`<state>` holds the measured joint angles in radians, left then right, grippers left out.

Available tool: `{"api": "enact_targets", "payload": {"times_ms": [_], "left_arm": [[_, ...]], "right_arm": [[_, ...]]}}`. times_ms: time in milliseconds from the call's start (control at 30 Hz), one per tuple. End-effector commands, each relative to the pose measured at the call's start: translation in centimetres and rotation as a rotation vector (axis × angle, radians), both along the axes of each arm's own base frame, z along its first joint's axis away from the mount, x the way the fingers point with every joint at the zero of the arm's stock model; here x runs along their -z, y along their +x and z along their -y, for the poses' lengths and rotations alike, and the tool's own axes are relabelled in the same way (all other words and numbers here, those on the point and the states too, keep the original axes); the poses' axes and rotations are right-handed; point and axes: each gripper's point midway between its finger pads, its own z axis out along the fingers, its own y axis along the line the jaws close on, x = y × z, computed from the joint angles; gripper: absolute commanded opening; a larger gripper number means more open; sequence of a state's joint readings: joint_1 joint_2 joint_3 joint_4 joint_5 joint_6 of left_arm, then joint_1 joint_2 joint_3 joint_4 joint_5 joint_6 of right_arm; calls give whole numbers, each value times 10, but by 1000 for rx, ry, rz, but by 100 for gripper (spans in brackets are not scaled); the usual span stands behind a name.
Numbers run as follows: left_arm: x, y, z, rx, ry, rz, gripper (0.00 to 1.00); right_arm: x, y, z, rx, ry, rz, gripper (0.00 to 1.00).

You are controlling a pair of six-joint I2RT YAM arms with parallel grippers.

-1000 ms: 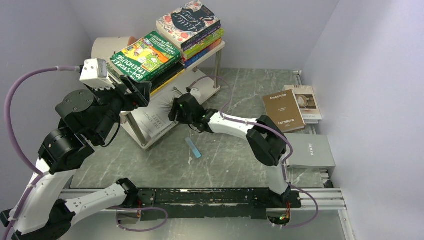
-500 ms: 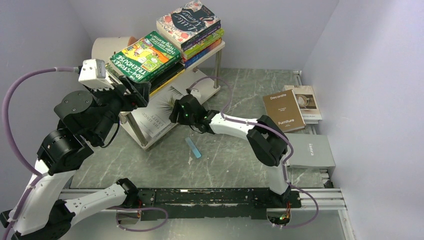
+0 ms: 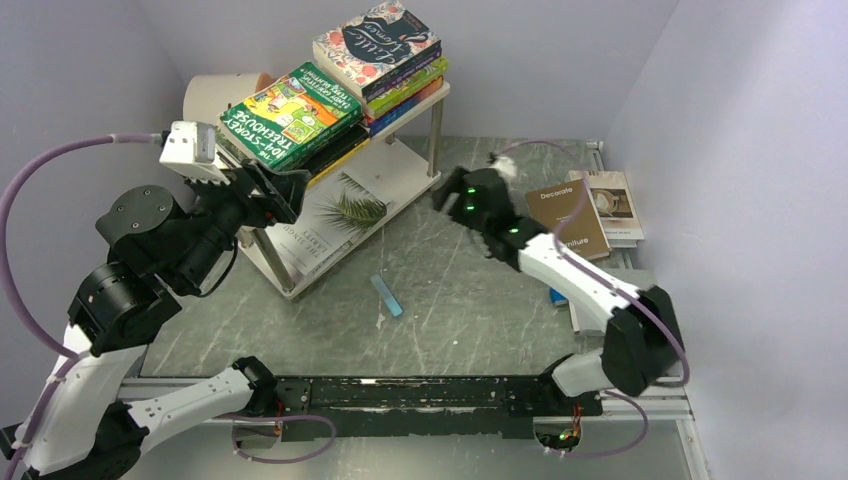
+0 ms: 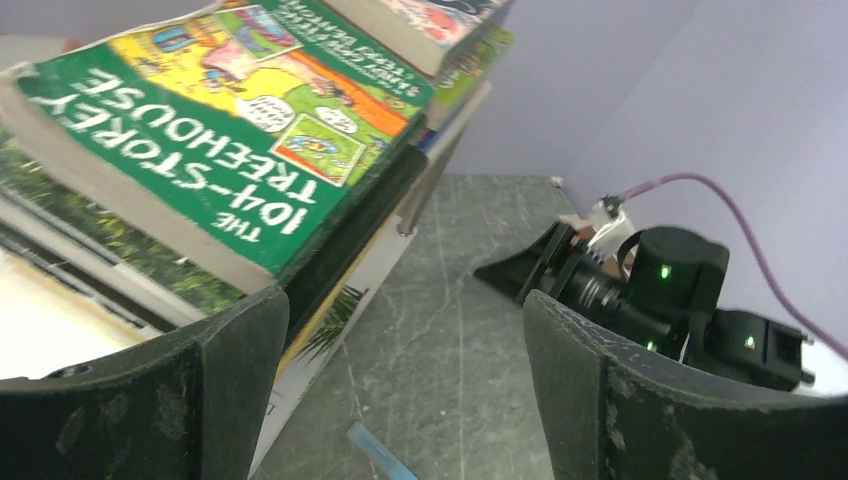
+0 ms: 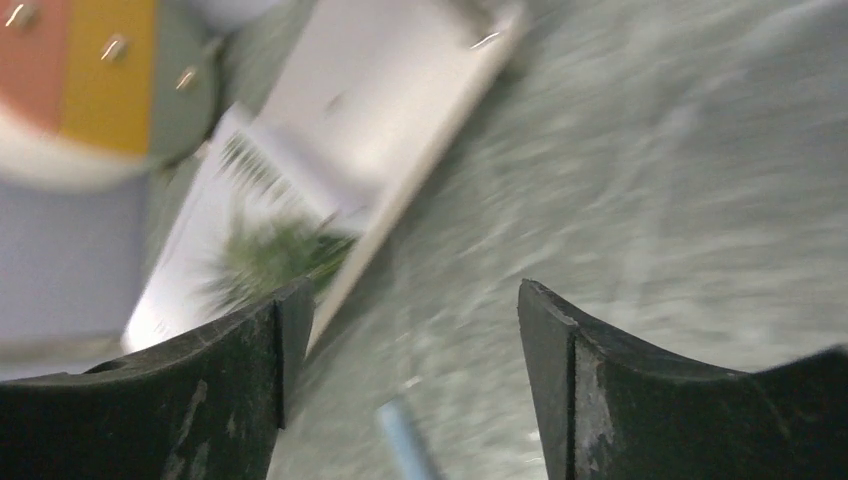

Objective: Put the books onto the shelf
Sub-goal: Adjust the book on the shelf, then pick up the book from the center of the board.

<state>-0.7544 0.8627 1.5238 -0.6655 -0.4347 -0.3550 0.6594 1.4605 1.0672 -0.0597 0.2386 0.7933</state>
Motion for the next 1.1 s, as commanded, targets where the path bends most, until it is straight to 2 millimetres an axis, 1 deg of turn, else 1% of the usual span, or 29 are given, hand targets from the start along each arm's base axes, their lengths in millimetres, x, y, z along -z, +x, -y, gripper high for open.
{"api": "enact_targets", "payload": {"times_ms": [0,33,67,133,167,200,233,267,300,333,433,467,533,633,667,700,867,1000,1067], "left_arm": [[-7,-8,29,171,35,57,91],[-7,-10,35,202,39,63,91],[-7,-11,39,225,42,68,91],[-5,-12,47,265,51,74,91],[-3,-12,51,282,57,71,91],[-1,-11,54,293,63,66,91],[1,-11,57,304,68,60,91],[4,-11,60,317,67,50,92],[8,-12,66,344,68,42,92],[13,-16,77,401,62,38,92],[26,-28,107,574,52,25,92],[28,-34,115,628,45,27,93],[31,-43,129,723,29,24,92],[34,-50,140,801,24,31,91],[35,-52,144,826,22,33,91],[35,-54,146,849,17,40,91],[34,-60,158,925,-12,65,91],[39,-57,163,923,-9,36,89],[44,-53,166,906,6,12,88]], "right_arm": [[9,11,119,252,-184,5,81],[4,15,142,296,-216,18,84],[1,22,172,360,-249,18,88],[0,30,214,438,-307,-4,93],[1,36,232,454,-336,-18,96],[3,41,246,458,-357,-37,98],[9,46,262,475,-393,-72,99],[19,50,276,481,-445,-123,100],[24,54,289,485,-492,-153,100],[30,59,300,493,-528,-194,100],[40,72,331,519,-607,-287,100],[41,73,345,546,-624,-307,100],[44,77,365,567,-640,-331,100],[54,74,397,610,-637,-378,100],[60,73,403,614,-621,-397,100],[68,74,403,595,-602,-408,100],[112,71,389,481,-476,-474,100],[130,64,368,362,-366,-484,100],[135,57,356,315,-329,-489,99]]}}
